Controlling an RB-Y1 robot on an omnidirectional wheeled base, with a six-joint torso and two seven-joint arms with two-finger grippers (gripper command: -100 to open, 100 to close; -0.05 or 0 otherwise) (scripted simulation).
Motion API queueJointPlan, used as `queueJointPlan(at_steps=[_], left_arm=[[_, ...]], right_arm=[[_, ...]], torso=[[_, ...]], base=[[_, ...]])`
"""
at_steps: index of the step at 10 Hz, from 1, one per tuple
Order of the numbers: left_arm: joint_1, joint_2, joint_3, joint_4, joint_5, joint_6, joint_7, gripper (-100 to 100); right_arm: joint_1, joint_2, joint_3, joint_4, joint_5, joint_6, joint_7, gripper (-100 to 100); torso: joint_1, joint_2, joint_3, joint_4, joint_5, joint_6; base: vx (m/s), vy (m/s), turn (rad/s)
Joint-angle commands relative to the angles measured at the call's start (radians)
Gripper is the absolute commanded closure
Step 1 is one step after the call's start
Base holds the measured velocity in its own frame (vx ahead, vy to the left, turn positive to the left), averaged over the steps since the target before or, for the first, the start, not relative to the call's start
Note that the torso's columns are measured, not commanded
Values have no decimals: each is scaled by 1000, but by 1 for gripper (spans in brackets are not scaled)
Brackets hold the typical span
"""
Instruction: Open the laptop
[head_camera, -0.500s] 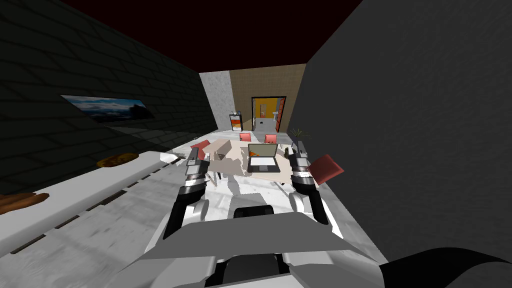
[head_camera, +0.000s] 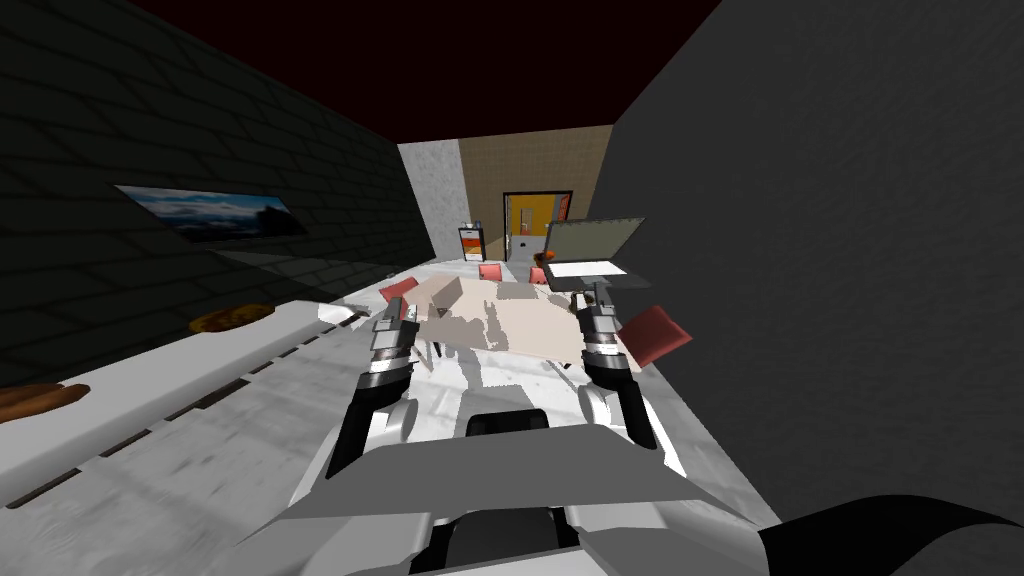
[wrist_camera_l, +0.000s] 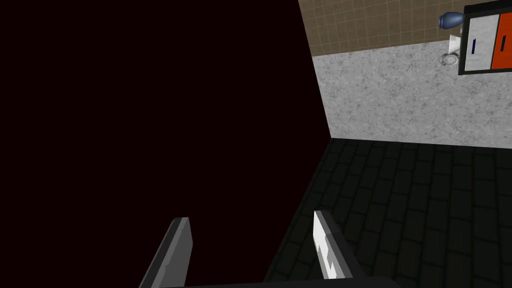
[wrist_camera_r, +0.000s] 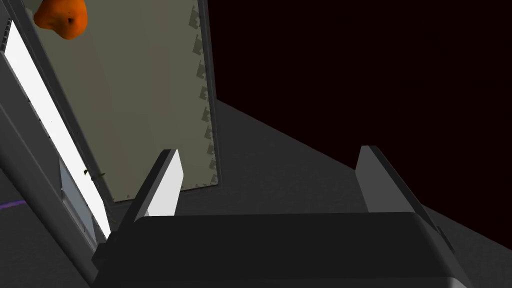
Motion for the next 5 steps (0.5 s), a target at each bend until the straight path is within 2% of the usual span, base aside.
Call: queueJointPlan(at_steps=[1, 4, 5], left_arm=[[0, 0, 0, 0, 0, 0, 0, 0], [0, 0, 0, 0, 0, 0, 0, 0], [0, 0, 0, 0, 0, 0, 0, 0]], right_arm=[[0, 0, 0, 0, 0, 0, 0, 0], [0, 0, 0, 0, 0, 0, 0, 0], [5, -28, -15, 3, 8, 4, 5, -100]], torso=[[0, 74, -147, 74, 0, 0], [0, 296, -590, 295, 0, 0], [0, 369, -738, 369, 0, 0]], base=[[0, 0, 0], [0, 0, 0], [7, 0, 36]])
